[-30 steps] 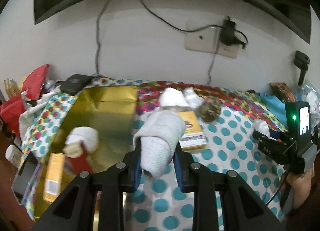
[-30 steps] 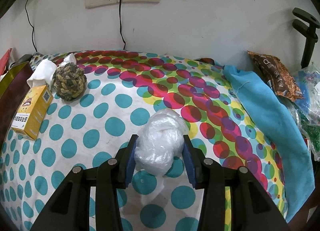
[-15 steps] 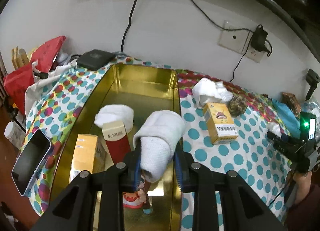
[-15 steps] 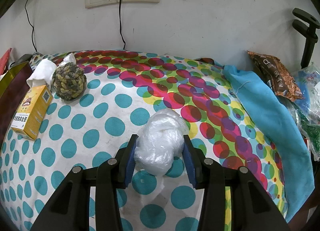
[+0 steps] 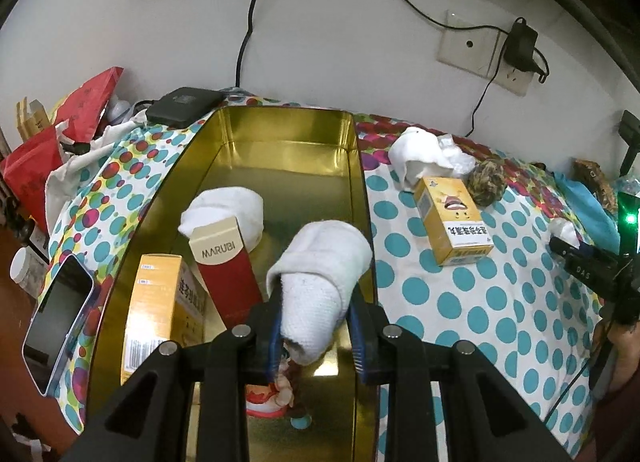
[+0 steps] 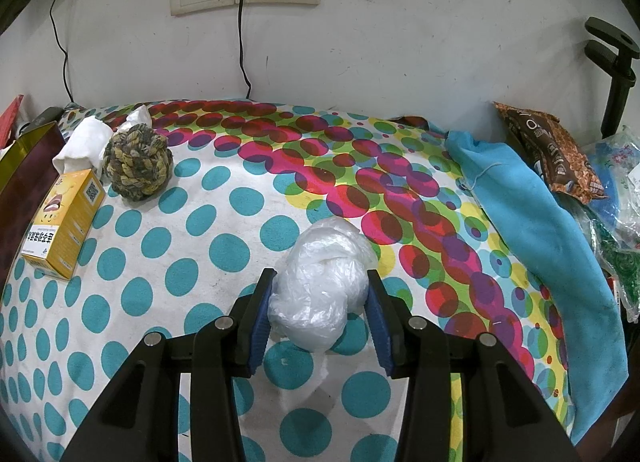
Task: Organize objects
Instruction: 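Carry the white sock into the gold tray and open the left tool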
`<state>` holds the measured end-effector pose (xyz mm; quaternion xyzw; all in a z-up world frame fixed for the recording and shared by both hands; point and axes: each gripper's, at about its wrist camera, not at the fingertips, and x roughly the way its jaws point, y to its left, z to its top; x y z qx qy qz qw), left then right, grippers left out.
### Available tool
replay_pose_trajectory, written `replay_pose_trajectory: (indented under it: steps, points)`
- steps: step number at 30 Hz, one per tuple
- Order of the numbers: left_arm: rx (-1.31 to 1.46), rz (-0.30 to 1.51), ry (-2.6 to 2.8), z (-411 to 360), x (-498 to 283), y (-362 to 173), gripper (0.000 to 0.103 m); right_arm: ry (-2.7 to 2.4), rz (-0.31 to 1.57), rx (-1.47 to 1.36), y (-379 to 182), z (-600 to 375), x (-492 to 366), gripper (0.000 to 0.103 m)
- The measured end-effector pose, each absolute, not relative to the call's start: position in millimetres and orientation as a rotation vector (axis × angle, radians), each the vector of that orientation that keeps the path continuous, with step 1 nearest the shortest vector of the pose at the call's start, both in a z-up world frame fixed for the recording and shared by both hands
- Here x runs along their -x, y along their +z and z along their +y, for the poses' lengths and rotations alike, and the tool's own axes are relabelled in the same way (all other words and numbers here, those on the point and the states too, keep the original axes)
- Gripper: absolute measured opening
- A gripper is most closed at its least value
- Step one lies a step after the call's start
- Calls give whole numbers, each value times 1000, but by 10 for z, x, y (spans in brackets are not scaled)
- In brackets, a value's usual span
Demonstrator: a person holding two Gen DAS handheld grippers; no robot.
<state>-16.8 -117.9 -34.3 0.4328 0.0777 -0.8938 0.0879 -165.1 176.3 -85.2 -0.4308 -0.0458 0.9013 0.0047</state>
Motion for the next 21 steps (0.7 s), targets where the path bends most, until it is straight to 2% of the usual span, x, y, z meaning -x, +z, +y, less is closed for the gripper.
replay_pose_trajectory:
  steps: [5, 15, 17, 21]
  points:
    - [-1293, 247, -2655, -1191, 164, -377, 28, 2822, -145, 1348, -857, 1760, 1649, 41]
    - [-1295, 257, -2633, -1203, 168, -392, 35, 2816, -144, 1345, -869, 1757, 1648, 42]
    - [-1297, 260, -2640, -1197, 155, -377, 43, 2815, -145, 1344, -873, 1758, 1648, 42]
    - [-1280, 222, -2655, -1163, 108, -316, 47, 2813, -146, 1343, -874, 1731, 1643, 42]
